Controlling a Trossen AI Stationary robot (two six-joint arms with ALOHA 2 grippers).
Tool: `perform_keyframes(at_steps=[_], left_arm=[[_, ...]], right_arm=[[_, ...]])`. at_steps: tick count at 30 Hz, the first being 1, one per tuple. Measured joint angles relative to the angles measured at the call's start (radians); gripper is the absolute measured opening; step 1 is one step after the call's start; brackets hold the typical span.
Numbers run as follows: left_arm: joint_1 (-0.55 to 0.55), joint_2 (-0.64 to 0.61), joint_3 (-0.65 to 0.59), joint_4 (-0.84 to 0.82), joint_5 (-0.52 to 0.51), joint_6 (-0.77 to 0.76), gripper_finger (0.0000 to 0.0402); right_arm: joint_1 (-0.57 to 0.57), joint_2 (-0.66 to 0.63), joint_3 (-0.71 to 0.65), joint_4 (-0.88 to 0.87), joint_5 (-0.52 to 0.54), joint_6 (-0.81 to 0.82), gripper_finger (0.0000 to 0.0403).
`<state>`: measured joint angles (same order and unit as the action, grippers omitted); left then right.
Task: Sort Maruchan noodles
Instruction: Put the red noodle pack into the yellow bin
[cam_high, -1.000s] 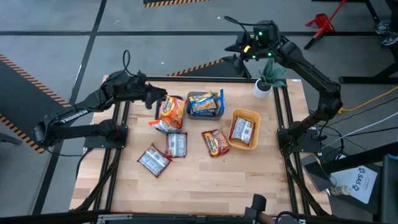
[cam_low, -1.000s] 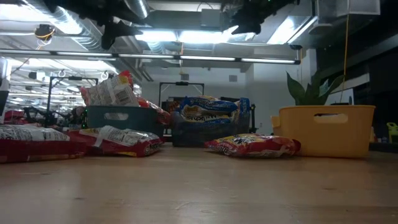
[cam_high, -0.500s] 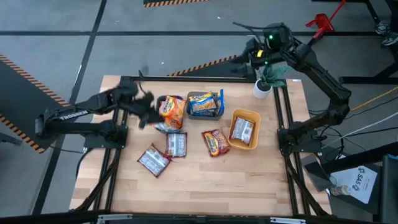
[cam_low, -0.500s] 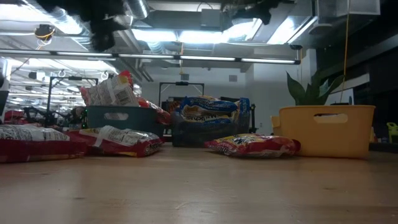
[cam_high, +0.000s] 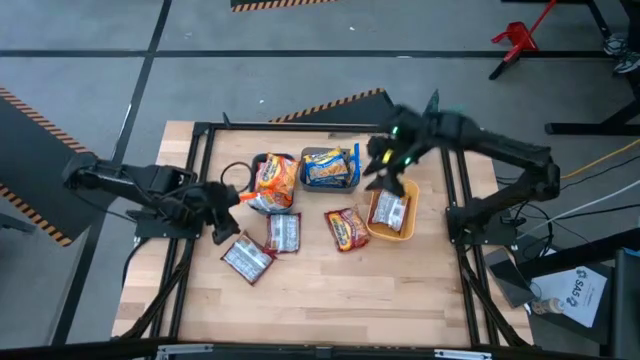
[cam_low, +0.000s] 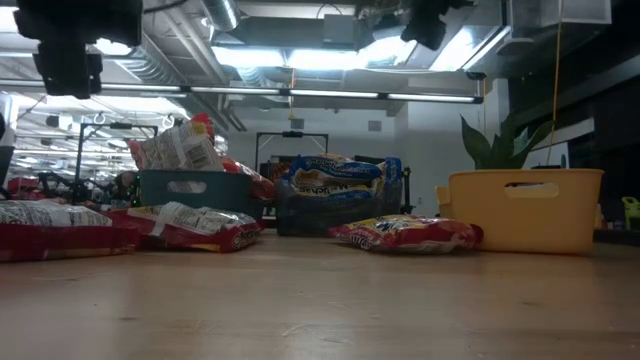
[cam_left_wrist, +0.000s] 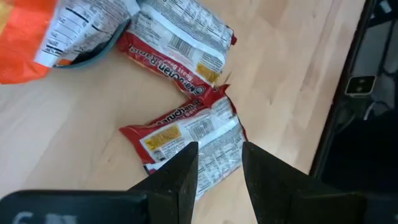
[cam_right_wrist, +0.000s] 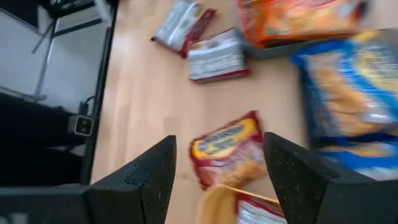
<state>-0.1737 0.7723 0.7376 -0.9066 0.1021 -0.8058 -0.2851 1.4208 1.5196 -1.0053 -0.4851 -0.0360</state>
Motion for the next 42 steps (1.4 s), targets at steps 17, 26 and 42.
perform_keyframes(at_steps=[17, 26, 42], left_arm=[[-0.351, -0.001, -0.022, -0.040, -0.117, -0.098, 0.0119], [-0.520, -0.001, -0.171, 0.042, -0.225, -0.208, 0.0119], [-0.557, 0.045, -0.478, 0.648, -0.336, -0.461, 0.0119]], right_arm=[[0.385, 0.033, -0.391, 0.736, 0.483, 0.500, 0.0225], [0.507, 0.083, -0.392, 0.762, 0.682, 0.586, 0.0225], [0.554, 0.084, -0.392, 0.769, 0.763, 0.637, 0.0225]])
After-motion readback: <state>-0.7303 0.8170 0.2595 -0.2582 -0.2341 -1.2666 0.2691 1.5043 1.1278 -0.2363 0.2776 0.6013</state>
